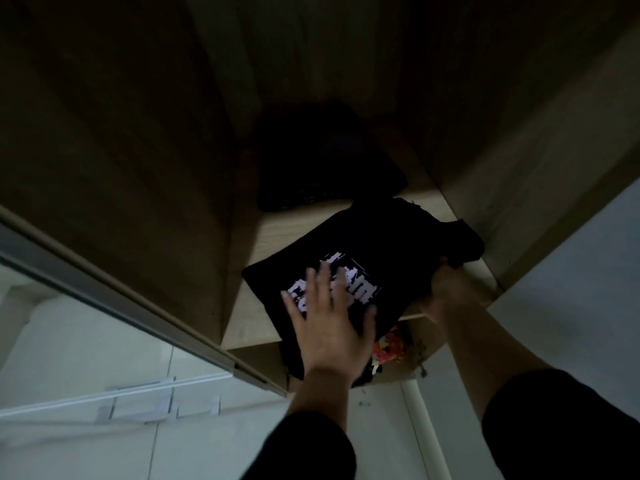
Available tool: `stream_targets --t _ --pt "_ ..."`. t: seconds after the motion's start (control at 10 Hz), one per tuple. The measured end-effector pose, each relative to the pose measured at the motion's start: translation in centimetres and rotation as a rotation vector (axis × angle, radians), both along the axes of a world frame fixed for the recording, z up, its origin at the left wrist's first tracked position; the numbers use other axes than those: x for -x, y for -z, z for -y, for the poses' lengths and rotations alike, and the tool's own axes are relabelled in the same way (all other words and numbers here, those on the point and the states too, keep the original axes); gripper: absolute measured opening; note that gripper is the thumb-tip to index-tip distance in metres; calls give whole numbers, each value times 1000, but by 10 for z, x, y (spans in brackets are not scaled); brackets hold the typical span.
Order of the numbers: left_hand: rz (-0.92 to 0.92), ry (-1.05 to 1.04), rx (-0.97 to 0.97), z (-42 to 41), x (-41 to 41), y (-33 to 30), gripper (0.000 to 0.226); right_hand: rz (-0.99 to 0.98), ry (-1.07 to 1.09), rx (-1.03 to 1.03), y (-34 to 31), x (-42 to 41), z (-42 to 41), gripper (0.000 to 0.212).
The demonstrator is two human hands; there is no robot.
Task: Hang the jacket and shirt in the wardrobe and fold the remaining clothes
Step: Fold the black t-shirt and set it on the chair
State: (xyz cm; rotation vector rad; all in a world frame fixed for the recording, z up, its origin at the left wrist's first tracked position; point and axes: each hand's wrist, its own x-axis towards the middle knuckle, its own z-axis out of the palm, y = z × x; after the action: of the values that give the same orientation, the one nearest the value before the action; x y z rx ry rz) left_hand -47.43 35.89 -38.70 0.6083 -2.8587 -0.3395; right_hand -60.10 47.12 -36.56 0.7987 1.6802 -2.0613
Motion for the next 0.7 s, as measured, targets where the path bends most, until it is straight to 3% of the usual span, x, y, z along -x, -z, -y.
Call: stream_targets --t 0.1,0.2,0.3,0.4,0.6,0.7 --pt "132 150 67 -3 -19 9 94 10 -24 11 3 4 0 47" --pt "232 220 124 11 -23 6 95 -25 -100 51 -4 2 -5 43" --pt "355 320 128 33 -20 -14 81 6 -109 81 -14 -8 -7 42" --pt "447 329 124 59 -9 -38 78 107 -63 208 -16 -16 -5 39" --pt "599 151 96 111 12 -56 84 70 -80 256 -15 -35 21 40" --pt "649 74 -41 101 0 -50 88 78 -68 264 -11 -40 25 41"
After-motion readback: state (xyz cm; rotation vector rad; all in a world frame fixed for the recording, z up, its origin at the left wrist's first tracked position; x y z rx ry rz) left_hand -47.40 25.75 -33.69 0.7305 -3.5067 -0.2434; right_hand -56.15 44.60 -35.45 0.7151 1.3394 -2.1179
